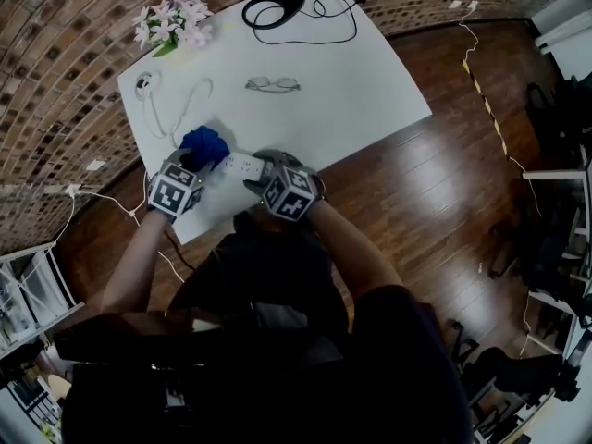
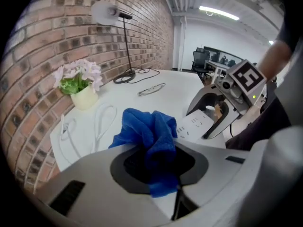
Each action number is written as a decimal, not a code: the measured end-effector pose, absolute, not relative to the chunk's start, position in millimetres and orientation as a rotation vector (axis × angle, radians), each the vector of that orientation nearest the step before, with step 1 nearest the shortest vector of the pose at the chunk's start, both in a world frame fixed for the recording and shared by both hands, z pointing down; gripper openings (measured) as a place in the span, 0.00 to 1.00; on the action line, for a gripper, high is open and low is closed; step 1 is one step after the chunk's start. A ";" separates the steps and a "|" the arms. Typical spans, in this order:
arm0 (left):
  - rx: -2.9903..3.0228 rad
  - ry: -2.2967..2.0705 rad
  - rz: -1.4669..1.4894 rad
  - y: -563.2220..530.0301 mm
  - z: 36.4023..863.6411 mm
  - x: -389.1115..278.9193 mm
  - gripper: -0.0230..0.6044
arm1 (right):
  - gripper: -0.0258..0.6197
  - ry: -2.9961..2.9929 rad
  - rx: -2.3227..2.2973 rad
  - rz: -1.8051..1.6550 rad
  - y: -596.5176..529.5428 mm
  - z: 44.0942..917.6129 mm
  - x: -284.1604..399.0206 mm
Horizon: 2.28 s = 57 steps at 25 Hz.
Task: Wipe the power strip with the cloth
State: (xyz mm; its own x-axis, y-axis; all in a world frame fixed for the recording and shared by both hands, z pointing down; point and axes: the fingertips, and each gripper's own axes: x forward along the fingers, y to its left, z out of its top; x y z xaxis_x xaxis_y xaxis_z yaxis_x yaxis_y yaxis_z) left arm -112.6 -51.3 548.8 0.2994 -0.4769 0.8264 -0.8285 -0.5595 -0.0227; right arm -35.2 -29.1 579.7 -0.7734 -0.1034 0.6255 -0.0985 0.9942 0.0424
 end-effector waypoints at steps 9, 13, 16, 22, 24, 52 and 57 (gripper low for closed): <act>2.176 -1.061 1.148 -37.5 550.1 -47.7 0.20 | 0.47 -2.462 0.126 -0.021 -28.5 581.9 -36.6; 2.164 -1.029 1.100 -34.7 553.3 -32.6 0.20 | 0.47 -2.464 0.122 -0.023 -28.9 581.4 -36.3; 2.155 -0.984 1.051 -33.6 556.1 -18.0 0.19 | 0.47 -2.464 0.116 -0.028 -27.9 581.3 -35.9; 2.033 -0.934 0.784 -40.4 553.6 -9.3 0.19 | 0.47 -2.462 0.120 -0.034 -31.8 580.7 -35.7; 2.010 -0.907 0.728 -39.1 552.5 -9.4 0.19 | 0.47 -2.459 0.117 -0.027 -30.1 581.4 -38.2; 1.933 -1.092 -0.087 -81.2 463.6 -81.3 0.20 | 0.47 -2.433 0.108 0.029 -28.9 581.6 -36.3; 1.954 -1.175 0.049 -73.7 472.7 -120.0 0.21 | 0.47 -2.420 0.116 0.037 -30.7 582.8 -35.1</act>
State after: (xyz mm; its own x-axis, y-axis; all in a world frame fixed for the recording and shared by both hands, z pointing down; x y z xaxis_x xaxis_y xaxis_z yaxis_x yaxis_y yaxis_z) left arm -120.0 -73.7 472.7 0.5608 -0.7127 0.4214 -0.7454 -0.2131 0.6316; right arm -35.1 -30.7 582.8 -0.7488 -0.0737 0.6587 -0.0936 0.9956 0.0050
